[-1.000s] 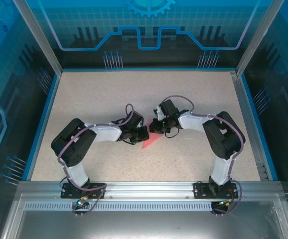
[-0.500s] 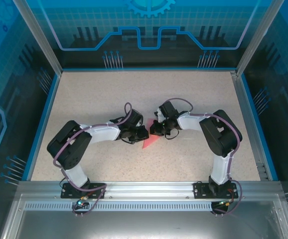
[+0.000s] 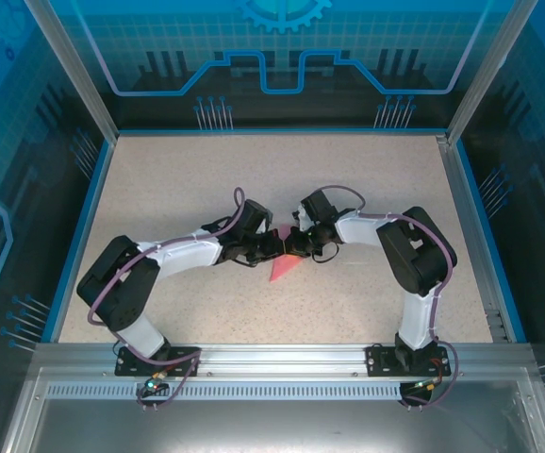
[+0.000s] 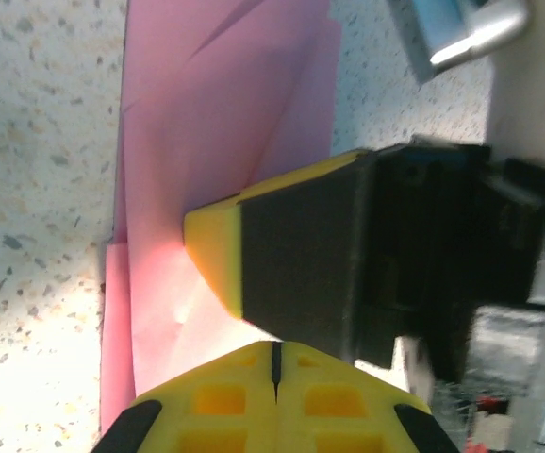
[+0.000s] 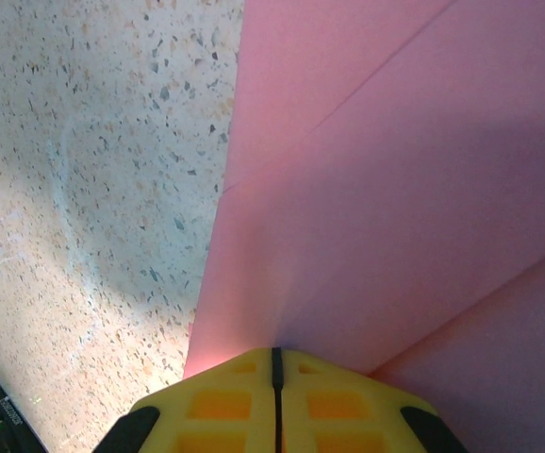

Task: Fold a paper plane with a square sheet of paper (pick it up from the middle)
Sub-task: Fourth fold the wing at the center of the table.

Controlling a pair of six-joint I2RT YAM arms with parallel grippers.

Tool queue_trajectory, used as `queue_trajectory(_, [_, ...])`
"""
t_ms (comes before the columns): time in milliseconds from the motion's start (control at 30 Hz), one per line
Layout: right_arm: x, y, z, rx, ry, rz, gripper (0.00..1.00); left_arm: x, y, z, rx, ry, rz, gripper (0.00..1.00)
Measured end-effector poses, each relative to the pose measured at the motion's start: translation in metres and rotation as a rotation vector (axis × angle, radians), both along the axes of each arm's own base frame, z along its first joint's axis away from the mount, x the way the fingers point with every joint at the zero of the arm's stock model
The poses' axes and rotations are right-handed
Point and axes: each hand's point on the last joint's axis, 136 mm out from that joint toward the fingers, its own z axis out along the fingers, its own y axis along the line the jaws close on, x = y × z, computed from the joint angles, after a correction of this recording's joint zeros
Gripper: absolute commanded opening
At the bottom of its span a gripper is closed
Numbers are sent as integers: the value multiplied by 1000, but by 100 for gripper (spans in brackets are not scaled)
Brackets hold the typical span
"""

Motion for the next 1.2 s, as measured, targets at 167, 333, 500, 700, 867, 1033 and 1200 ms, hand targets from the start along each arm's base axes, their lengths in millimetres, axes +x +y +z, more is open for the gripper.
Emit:
queue_trajectory(167, [0,1,0,1,13,-2,7,-13,4,-22,27,59,-15,0])
queue_trajectory(333, [0,1,0,-2,23,-5,7,-16,5,-30,39,76,-17,0])
queue_trajectory(500, [0,1,0,-4,29,-4,7,-19,4,-40,48,104,-25,0])
queue_trajectory(700, [0,1,0,-3,37,-4,6,-21,4,-50,61,132,-29,0])
queue_trajectory(867, [0,1,-1,-4,43,-4,7,-21,5,-51,76,133,-26,0])
queue_trajectory(1033, [0,1,-1,-2,48,-4,6,-21,6,-51,81,130,-22,0])
queue_trajectory(1200, [0,1,-2,-3,51,-3,6,-22,7,-52,78,125,-22,0])
